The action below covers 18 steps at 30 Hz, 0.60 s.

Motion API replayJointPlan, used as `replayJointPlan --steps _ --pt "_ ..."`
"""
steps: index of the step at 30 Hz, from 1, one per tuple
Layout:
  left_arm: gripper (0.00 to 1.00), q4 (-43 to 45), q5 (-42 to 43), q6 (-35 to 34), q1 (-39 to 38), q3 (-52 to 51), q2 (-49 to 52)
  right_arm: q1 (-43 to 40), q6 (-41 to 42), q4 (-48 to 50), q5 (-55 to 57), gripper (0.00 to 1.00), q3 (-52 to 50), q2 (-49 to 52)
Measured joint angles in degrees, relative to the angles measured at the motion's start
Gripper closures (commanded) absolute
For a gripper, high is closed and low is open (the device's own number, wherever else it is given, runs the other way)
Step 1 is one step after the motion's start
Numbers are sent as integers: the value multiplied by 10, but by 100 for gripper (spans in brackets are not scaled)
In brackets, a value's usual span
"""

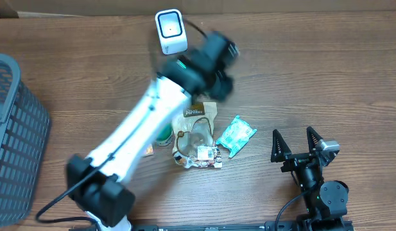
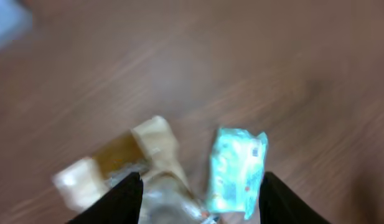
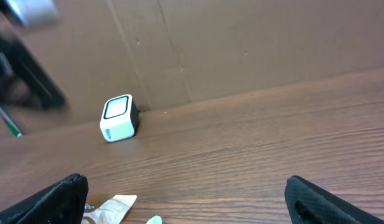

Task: Scan the item barcode
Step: 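Place the mint-green pack right of the PanTree bag and release, then move the left gripper into the basket toward the Kleenex tissue pack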

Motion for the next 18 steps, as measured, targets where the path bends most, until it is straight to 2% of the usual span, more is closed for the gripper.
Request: replayJointPlan --steps 6,10,15,18 --pt "54 -143 -1 0 141 234 0 0 0 0 0 0 0 0" --pt "55 -217 -1 0 245 352 -1 0 0 0 0 0 0 0" --pt "53 -286 -1 0 378 449 -3 0 0 0 0 0 0 0" --pt "48 -313 -1 -1 467 471 -8 0 0 0 0 0 0 0"
